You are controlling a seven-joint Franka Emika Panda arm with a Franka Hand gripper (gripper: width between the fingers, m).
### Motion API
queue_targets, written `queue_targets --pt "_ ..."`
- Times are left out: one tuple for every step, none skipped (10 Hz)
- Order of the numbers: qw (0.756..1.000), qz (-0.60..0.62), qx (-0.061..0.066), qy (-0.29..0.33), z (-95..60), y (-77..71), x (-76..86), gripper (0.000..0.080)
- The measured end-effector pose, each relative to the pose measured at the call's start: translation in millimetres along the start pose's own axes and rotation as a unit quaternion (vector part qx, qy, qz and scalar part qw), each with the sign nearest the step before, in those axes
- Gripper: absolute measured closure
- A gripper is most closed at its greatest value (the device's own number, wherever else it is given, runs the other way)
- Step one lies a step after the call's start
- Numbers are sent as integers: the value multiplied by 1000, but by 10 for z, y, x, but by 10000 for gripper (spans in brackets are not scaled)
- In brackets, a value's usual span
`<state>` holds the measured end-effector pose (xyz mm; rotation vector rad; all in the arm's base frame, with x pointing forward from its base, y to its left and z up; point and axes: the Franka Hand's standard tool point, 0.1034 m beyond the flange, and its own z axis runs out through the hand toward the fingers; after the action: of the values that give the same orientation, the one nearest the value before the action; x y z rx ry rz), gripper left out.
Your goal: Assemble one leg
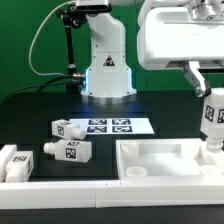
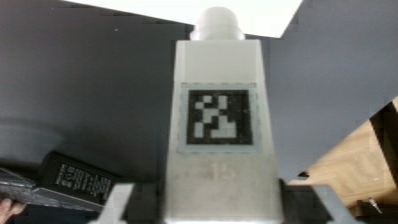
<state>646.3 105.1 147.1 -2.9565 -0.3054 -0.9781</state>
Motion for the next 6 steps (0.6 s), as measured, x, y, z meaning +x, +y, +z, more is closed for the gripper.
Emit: queue_targets --pt "1000 2 -6 8 9 4 -112 515" --pt "1000 4 -1 0 50 -96 -263 515" --pt "1000 4 0 -4 79 -106 -298 515" --pt "1000 6 -2 -7 109 -55 -328 515" --pt "1000 10 -5 -8 118 24 -334 515" --pt "1000 11 -6 -9 127 28 -346 515"
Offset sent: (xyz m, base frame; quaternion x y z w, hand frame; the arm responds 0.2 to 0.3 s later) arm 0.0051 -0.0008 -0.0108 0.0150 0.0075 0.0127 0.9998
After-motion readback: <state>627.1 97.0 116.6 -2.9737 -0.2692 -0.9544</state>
